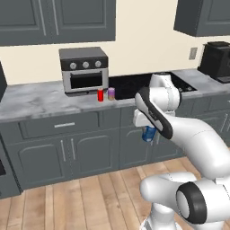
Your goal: Four empty soda cans are scattered around the kitchen. Gather all the cans and cluster them next to the stove for recycling.
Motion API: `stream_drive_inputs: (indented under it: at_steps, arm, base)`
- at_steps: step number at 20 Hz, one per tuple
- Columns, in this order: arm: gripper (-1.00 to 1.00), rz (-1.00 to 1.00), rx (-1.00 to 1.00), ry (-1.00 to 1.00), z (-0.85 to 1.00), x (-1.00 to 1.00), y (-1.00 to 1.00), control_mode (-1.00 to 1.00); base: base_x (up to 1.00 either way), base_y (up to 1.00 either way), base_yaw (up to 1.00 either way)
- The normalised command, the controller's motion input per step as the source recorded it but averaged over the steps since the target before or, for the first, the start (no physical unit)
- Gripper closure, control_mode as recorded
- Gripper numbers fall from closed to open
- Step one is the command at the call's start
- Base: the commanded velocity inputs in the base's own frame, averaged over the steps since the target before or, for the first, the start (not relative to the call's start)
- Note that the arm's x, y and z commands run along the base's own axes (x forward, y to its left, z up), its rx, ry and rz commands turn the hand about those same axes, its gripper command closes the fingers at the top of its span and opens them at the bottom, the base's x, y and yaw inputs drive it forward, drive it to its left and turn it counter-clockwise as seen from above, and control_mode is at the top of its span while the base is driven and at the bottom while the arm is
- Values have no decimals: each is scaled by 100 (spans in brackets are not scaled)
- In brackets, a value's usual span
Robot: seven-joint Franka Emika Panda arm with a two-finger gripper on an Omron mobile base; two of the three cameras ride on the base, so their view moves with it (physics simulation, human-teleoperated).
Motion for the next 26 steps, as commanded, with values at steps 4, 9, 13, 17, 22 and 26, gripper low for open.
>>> stream_drive_inputs:
  at_steps: [4,9,13,17,22,26]
  arm:
    - [100,0,0,0,0,0,0,100]
    - [100,0,0,0,0,0,0,100]
    - [100,0,0,0,0,0,0,100]
    - [100,0,0,0,0,0,0,100]
    - [100,0,0,0,0,0,0,100]
    - [100,0,0,0,0,0,0,100]
  base:
    - [53,27,1]
    - [51,30,1]
    - [51,33,0]
    - [52,32,0]
    - [50,26,0]
    - [48,23,0]
